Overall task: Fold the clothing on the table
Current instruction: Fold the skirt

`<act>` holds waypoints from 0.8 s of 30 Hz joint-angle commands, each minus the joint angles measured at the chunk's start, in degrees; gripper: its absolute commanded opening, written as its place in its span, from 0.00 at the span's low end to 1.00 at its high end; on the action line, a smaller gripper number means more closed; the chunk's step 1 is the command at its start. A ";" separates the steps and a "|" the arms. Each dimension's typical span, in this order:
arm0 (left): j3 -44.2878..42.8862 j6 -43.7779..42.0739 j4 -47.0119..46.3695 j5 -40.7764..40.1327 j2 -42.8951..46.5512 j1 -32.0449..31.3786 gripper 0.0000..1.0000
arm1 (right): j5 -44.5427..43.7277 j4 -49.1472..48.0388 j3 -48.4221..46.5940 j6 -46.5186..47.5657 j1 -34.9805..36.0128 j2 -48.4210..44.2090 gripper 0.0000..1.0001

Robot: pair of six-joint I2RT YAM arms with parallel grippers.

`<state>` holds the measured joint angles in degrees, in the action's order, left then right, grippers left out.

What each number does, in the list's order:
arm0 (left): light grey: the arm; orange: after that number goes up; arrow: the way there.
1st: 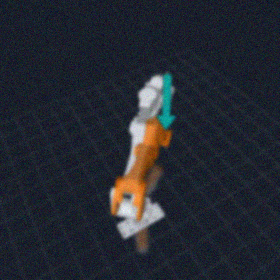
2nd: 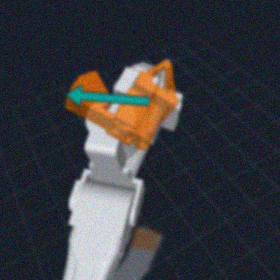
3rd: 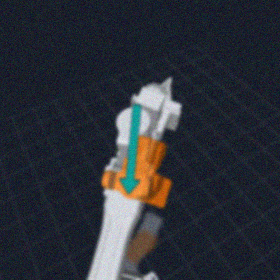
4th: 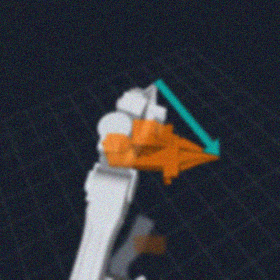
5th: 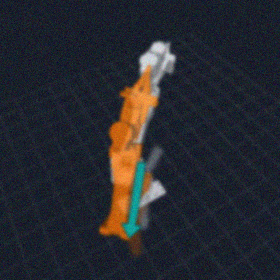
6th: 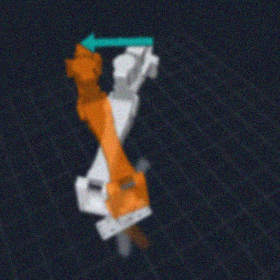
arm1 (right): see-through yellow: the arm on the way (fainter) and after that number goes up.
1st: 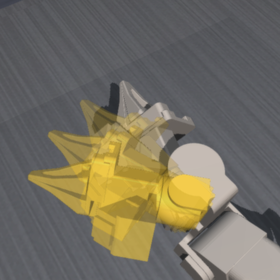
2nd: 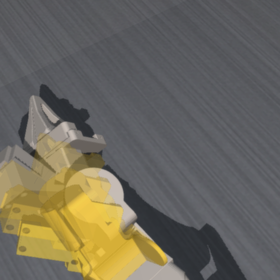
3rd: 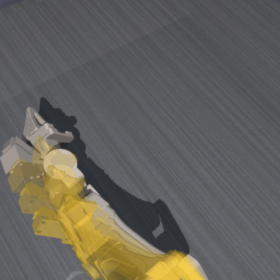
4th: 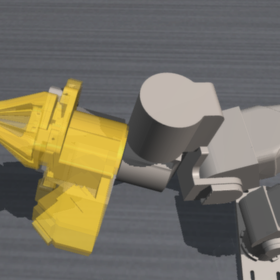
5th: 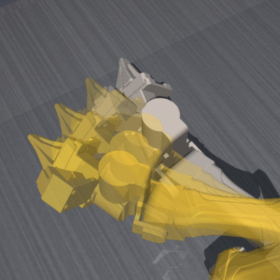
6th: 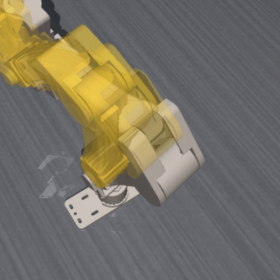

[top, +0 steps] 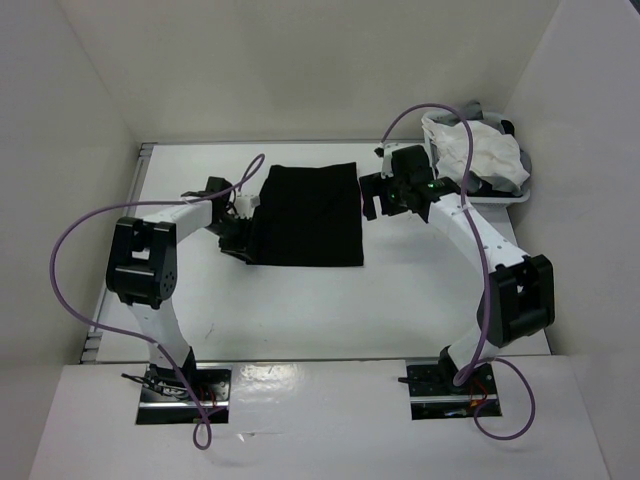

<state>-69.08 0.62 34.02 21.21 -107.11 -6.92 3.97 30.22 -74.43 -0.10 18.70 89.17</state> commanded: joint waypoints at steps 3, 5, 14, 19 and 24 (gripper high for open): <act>-1.94 1.49 -1.15 1.90 -1.96 -0.29 0.50 | 0.69 -2.80 0.43 0.45 -0.86 -2.42 0.94; -1.94 1.49 -1.15 1.90 -2.58 -0.29 0.46 | 0.69 -2.80 0.96 0.45 -0.86 -2.42 0.94; -1.94 1.49 -1.15 1.38 -3.10 -0.29 0.10 | 1.74 -2.27 1.48 0.45 -0.86 -1.80 0.94; -1.41 1.49 -1.15 1.90 -3.10 -0.29 0.00 | 2.80 0.54 1.48 0.98 -0.86 1.71 0.94; -1.41 1.49 -1.15 1.90 -2.58 -0.29 0.00 | 4.03 3.01 3.41 2.12 -0.86 5.49 0.91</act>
<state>-70.00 1.93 32.80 22.79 -109.12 -6.96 6.74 30.81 -73.23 0.84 18.11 93.01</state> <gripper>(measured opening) 0.024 0.914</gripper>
